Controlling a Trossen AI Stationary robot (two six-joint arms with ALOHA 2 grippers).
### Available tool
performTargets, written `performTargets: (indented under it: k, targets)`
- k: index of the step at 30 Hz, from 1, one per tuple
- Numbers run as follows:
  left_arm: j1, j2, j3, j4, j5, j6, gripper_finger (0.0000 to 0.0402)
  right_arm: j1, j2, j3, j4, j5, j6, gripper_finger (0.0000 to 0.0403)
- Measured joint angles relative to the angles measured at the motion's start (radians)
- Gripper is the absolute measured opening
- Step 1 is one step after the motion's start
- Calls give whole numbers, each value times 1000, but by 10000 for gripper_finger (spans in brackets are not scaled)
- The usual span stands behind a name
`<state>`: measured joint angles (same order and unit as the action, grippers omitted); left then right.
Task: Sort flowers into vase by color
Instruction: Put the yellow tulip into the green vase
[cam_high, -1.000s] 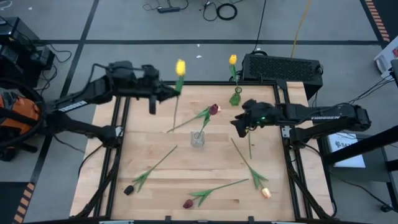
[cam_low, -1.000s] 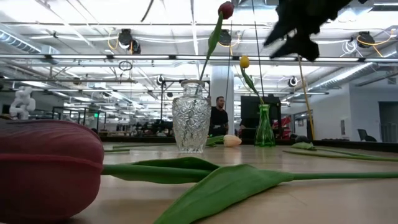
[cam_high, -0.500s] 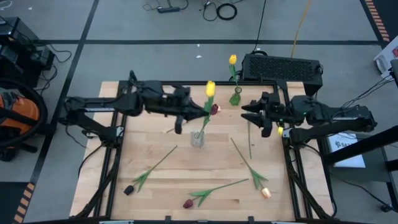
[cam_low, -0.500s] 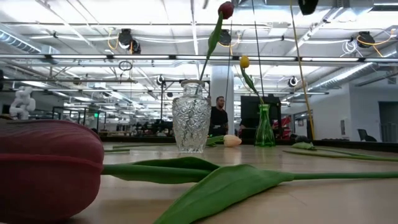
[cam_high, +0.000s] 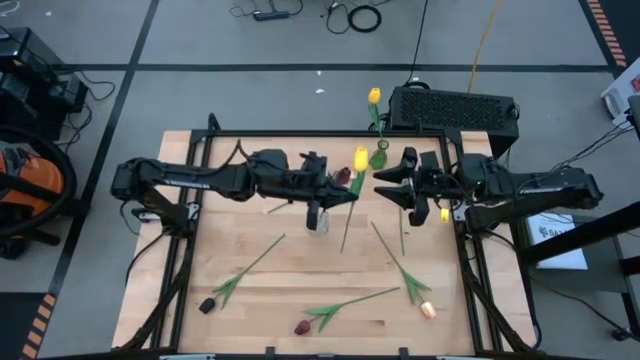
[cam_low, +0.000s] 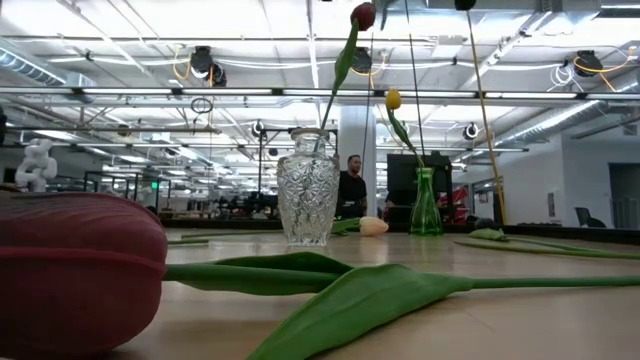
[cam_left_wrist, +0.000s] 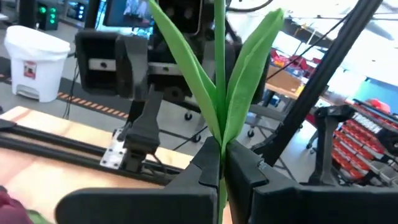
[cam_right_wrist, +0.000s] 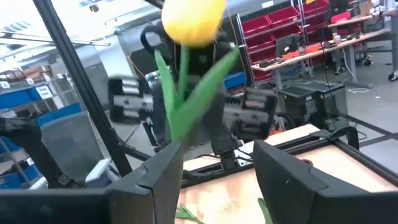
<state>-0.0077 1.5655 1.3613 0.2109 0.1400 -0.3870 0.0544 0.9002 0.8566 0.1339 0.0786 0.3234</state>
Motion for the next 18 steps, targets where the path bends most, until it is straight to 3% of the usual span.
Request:
performTargets:
  k: [18]
  targets:
    - [-8, 0, 0, -30, -52, 8, 10, 0, 131, 0, 190, -81, 4, 187]
